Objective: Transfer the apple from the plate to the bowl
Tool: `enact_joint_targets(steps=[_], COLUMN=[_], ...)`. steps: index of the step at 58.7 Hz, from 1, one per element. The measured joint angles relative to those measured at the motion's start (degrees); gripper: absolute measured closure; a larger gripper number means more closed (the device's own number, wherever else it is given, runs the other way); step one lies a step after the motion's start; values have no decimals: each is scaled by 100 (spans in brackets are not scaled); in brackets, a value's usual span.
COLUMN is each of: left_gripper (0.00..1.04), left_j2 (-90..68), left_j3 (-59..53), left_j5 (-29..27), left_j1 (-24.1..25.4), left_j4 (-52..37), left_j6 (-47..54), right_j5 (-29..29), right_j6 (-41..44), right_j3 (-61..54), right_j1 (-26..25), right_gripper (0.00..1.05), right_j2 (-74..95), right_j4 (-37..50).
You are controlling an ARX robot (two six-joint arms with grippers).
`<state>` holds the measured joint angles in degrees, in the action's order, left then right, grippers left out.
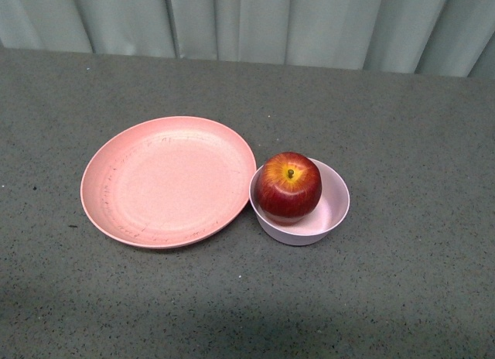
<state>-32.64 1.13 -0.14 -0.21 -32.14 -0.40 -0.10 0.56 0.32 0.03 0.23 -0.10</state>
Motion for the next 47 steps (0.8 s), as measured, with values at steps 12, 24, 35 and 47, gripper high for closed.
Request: enact_joint_targets(steps=[12, 24, 35, 47], left_gripper=[101, 101, 101, 101], left_j2=[769, 1368, 2046, 2441], left_j3=[0, -2, -2, 0], left_j5=[2, 2, 2, -2], left_j1=[7, 7, 7, 7], left_j4=[717, 1298, 1971, 2389], left_j6=[0, 0, 0, 0], right_j5=[0, 0, 0, 0], right_j6=[0, 0, 0, 0], right_j3=[0, 0, 0, 0], right_j1=[0, 0, 0, 0], right_gripper=[9, 9, 9, 9], right_j2=[0, 0, 0, 0], right_j4=[0, 0, 0, 0])
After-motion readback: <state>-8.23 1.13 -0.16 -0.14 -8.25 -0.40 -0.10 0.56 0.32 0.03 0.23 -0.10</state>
